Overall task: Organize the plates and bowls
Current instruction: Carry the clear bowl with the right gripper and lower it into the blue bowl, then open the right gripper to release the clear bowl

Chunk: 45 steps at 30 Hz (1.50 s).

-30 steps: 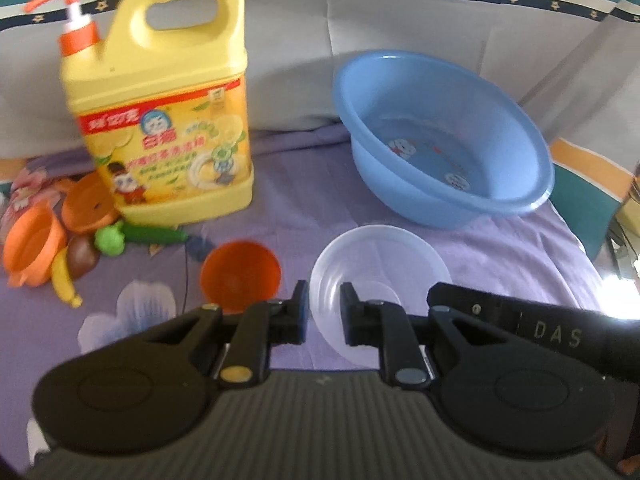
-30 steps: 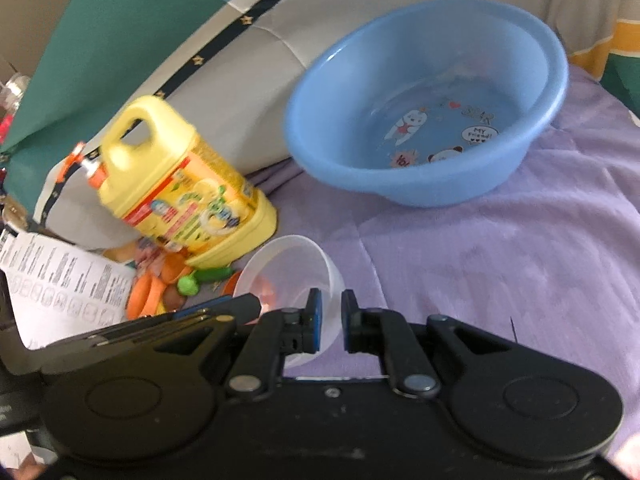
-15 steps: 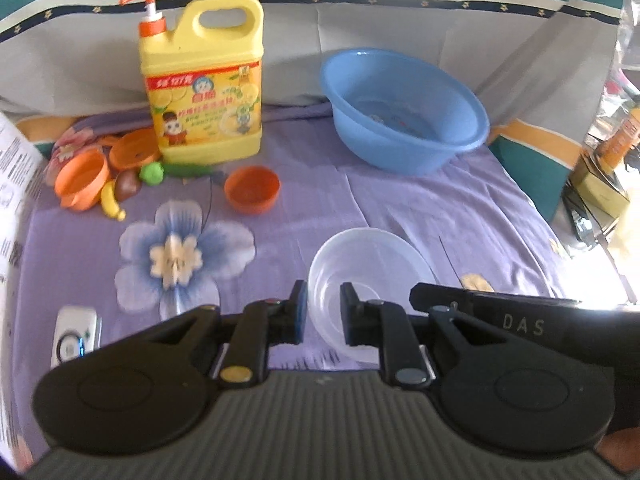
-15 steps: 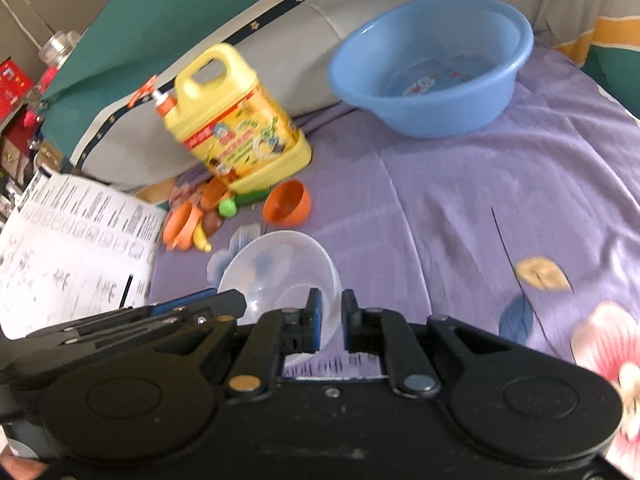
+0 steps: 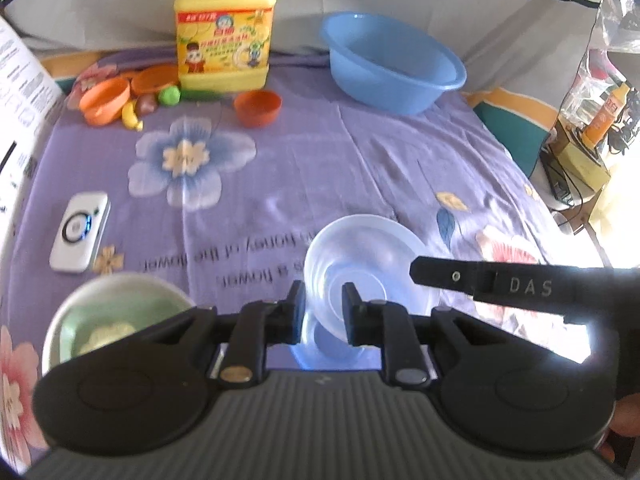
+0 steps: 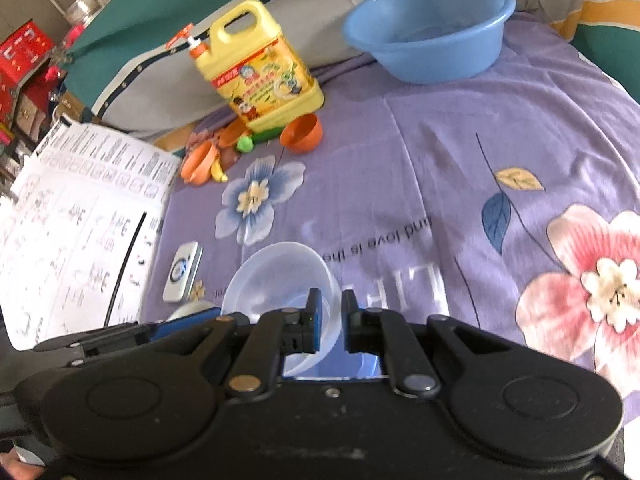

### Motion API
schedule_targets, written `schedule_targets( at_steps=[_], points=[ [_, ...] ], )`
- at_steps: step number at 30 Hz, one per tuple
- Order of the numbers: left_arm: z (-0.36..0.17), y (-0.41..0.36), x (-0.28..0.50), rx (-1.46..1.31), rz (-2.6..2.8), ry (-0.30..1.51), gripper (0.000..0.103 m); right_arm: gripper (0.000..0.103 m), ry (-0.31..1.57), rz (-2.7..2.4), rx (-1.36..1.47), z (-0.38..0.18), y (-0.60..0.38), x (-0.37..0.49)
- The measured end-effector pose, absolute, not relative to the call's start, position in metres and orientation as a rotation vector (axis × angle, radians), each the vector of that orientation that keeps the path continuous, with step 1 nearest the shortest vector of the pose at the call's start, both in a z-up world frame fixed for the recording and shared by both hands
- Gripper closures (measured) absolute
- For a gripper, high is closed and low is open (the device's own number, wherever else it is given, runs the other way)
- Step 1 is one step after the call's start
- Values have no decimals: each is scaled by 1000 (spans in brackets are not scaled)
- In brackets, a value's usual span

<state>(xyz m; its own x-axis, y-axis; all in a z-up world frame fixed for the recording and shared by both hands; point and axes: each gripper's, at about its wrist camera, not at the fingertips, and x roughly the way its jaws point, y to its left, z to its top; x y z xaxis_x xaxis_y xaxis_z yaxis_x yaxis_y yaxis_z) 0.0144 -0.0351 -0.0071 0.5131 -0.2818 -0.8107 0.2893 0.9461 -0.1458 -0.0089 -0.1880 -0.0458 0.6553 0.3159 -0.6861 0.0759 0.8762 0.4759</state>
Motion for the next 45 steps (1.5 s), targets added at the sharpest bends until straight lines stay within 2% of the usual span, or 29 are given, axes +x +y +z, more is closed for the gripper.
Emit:
schedule_targets(
  at_steps=[24, 29, 31, 32, 33, 34, 35, 36, 37, 38, 39, 40, 41, 45],
  points=[
    [-35, -41, 11, 33, -320, 1041, 80, 91, 925, 134, 432, -69, -174, -4],
    [-39, -44, 12, 45, -323, 1046, 72, 90, 937, 139, 427, -72, -171, -2],
    [-40, -43, 12, 46, -324, 1042, 70, 86, 941, 142, 428, -74, -171, -1],
    [-40, -44, 12, 51, -321, 1040, 65, 85, 939, 141, 427, -74, -171, -1],
    [-39, -43, 11, 56, -316, 1033, 58, 76, 934, 144, 429, -73, -171, -1],
    [-38, -43, 10, 57, -312, 1022, 41, 62, 929, 148, 437, -72, -172, -2],
    [-35, -42, 7, 58, -309, 1003, 29, 53, 923, 147, 438, -70, -172, -2],
    [-32, -41, 5, 63, -305, 981, 27, 38, 910, 144, 431, -67, -171, -4],
    [-29, -40, 2, 73, -297, 963, 20, 25, 892, 131, 415, -62, -171, -5],
    [-26, -39, 0, 79, -293, 946, 10, 19, 880, 131, 406, -59, -171, -6],
    [-23, -37, -3, 81, -287, 928, 6, 9, 868, 130, 403, -56, -172, -7],
    [-21, -35, -5, 82, -280, 916, 0, 3, 857, 124, 398, -53, -172, -9],
    [-19, -33, -6, 81, -273, 908, 0, 0, 849, 118, 390, -51, -172, -9],
    [-18, -21, -6, 45, -253, 922, 0, 0, 833, 87, 345, -47, -172, -12]
  ],
)
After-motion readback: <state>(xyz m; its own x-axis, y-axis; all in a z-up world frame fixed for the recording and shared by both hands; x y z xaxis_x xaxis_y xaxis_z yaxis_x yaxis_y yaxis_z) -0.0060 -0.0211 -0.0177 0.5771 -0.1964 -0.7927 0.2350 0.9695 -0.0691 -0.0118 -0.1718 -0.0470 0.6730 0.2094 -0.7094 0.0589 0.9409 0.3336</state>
